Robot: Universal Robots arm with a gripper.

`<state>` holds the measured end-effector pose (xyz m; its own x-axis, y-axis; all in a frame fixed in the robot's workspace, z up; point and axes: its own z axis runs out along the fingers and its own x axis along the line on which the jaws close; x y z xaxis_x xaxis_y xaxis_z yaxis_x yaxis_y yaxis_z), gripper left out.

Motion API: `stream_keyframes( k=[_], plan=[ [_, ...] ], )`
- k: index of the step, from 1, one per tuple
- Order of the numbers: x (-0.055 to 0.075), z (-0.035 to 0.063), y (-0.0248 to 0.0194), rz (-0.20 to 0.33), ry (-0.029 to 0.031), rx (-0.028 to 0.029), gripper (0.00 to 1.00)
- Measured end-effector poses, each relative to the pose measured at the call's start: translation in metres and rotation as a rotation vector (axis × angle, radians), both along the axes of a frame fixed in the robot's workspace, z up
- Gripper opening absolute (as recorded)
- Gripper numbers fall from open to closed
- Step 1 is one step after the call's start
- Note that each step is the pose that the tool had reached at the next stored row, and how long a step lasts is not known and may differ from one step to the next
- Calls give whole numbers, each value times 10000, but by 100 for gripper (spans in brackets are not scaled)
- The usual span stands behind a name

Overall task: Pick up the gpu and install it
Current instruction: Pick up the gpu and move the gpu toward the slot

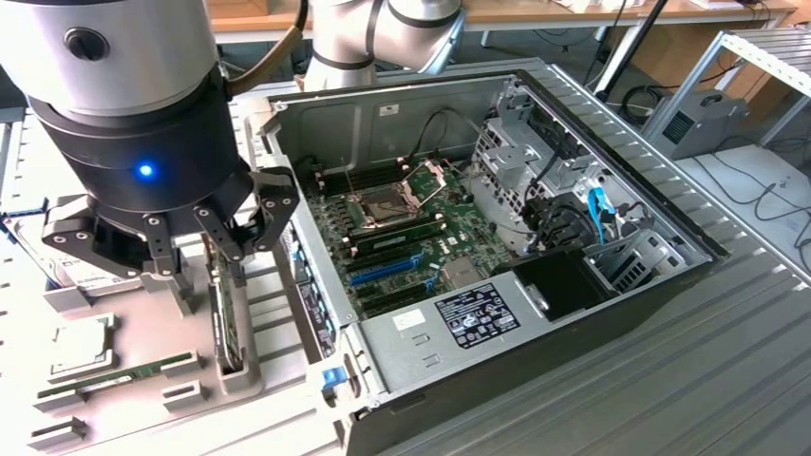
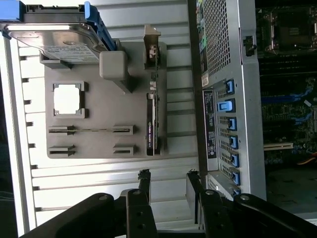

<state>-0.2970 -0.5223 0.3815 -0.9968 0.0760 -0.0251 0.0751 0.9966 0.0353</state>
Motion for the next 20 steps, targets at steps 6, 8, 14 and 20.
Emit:
stream_keyframes(
  k=[6, 8, 14, 20],
  plan=[
    [-16, -7, 0, -1, 0, 1, 42],
    [-21, -10, 0, 1, -1, 0, 42],
    [-36, -18, 0, 0, 0, 0, 42],
    [-43, -23, 0, 0, 0, -1, 42]
  ],
)
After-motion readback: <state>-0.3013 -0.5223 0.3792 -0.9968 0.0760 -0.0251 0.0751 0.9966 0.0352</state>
